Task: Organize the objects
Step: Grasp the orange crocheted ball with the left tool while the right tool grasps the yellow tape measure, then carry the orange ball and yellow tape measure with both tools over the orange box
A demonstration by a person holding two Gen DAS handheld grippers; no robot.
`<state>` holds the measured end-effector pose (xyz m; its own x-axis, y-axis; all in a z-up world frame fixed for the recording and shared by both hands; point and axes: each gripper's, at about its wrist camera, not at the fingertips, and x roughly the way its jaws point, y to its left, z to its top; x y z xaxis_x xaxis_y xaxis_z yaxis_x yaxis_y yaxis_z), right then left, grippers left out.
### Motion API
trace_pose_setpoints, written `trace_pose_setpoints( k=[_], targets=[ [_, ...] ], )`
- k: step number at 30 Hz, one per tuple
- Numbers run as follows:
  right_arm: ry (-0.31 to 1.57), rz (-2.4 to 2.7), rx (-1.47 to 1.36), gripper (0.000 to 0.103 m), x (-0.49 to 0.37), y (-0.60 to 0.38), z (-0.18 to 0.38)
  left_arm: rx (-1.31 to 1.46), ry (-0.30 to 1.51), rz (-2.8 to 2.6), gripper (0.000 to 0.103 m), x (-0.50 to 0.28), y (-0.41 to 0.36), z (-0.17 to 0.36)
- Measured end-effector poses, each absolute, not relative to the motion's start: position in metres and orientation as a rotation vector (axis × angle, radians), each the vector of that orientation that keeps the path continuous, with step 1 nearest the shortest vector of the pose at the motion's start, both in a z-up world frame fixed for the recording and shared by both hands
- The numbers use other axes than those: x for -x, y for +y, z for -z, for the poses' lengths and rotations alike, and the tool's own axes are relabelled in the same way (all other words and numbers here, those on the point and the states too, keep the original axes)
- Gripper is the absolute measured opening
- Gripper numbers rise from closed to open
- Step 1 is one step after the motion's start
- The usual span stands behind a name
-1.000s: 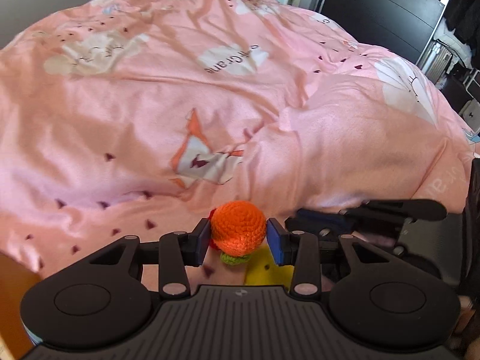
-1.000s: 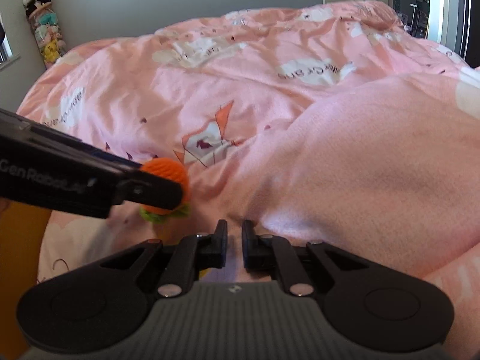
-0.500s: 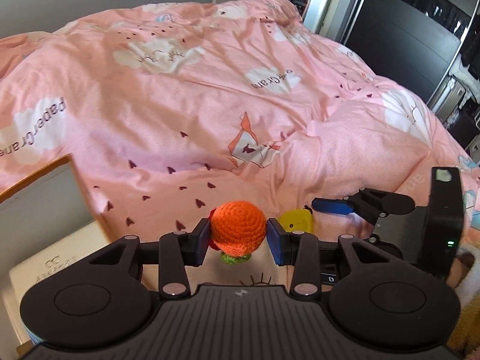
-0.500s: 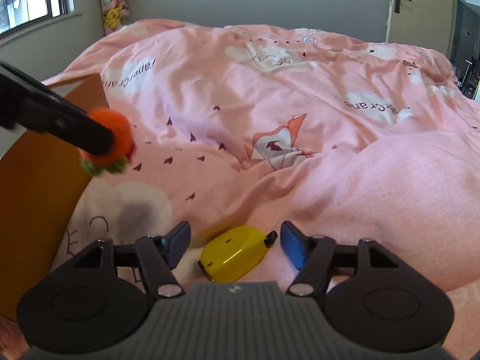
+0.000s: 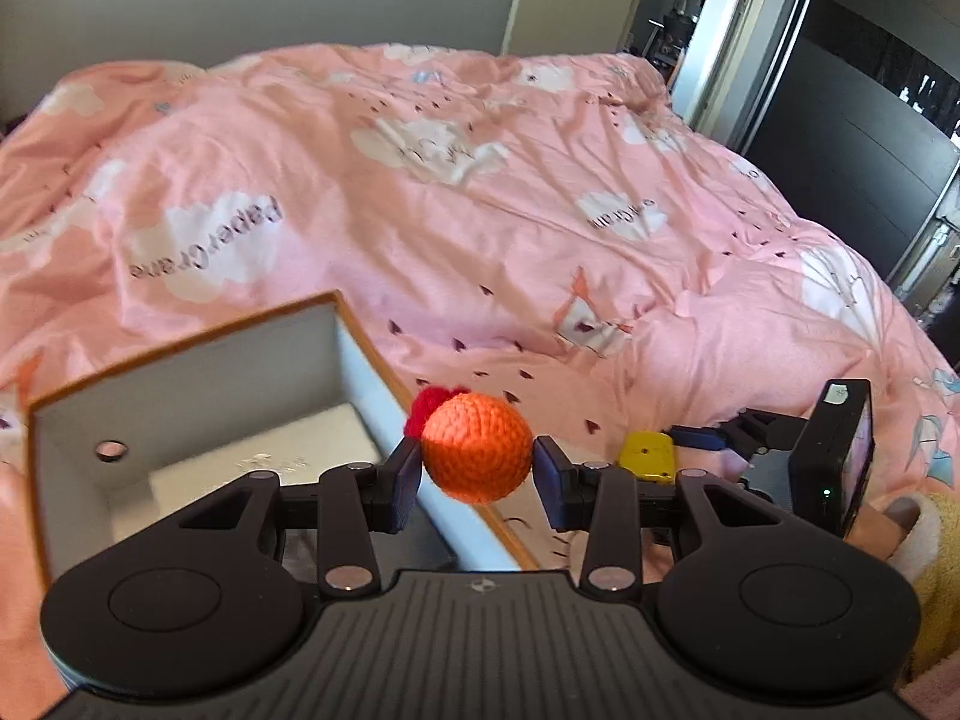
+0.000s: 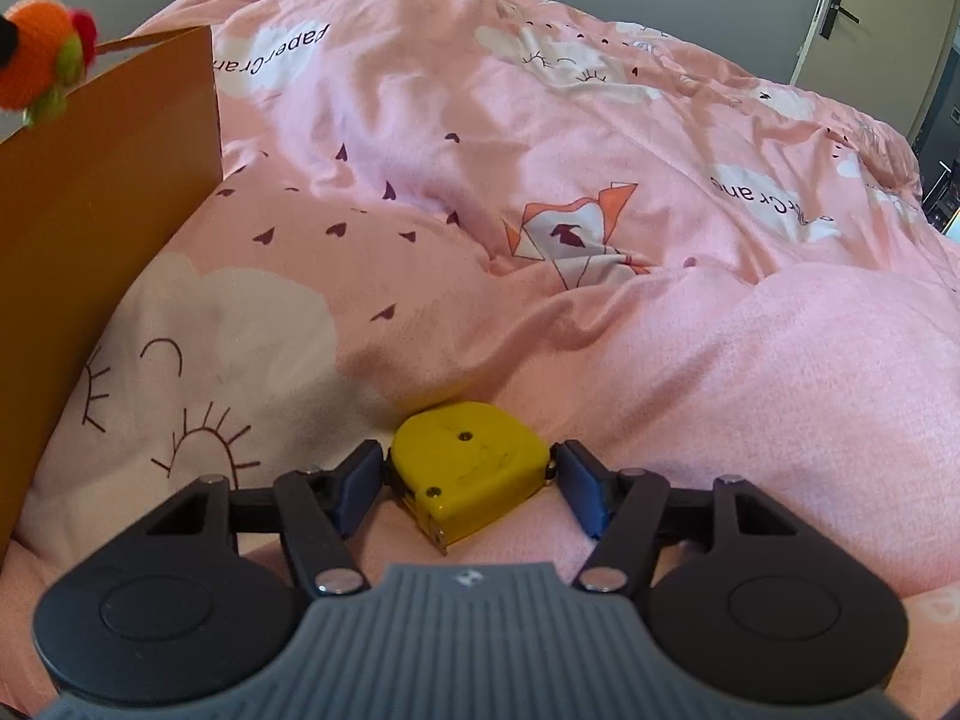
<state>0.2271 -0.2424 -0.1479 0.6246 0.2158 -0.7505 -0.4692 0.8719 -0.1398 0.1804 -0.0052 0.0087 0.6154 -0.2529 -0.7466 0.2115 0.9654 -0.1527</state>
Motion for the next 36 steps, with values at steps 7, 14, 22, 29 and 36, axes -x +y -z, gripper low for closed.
trace_pose_setpoints(
  k=[7, 14, 22, 29, 36],
  targets=[
    [0.792, -0.407, 0.271, 0.065, -0.225, -0.248, 0.134, 0.027, 0.827, 0.165, 0.046, -0.160, 0.035, -0.032],
    [0.711, -0.478, 0.232, 0.065, -0.209, -0.239, 0.084, 0.017, 0.866, 0.070, 0.046, -0.155, 0.086, -0.036],
    [0.552, -0.745, 0.256, 0.065, -0.190, -0.175, 0.000, -0.176, 1.007, 0.144, 0.046, -0.168, 0.099, -0.009],
    [0.528, -0.924, 0.381, 0.065, -0.190, -0.087, -0.009, -0.441, 1.124, 0.247, 0.046, -0.194, 0.086, 0.024],
    [0.591, -1.009, 0.496, 0.065, -0.209, -0.027, 0.015, -0.646, 1.209, 0.375, 0.046, -0.204, 0.084, 0.050]
  ],
)
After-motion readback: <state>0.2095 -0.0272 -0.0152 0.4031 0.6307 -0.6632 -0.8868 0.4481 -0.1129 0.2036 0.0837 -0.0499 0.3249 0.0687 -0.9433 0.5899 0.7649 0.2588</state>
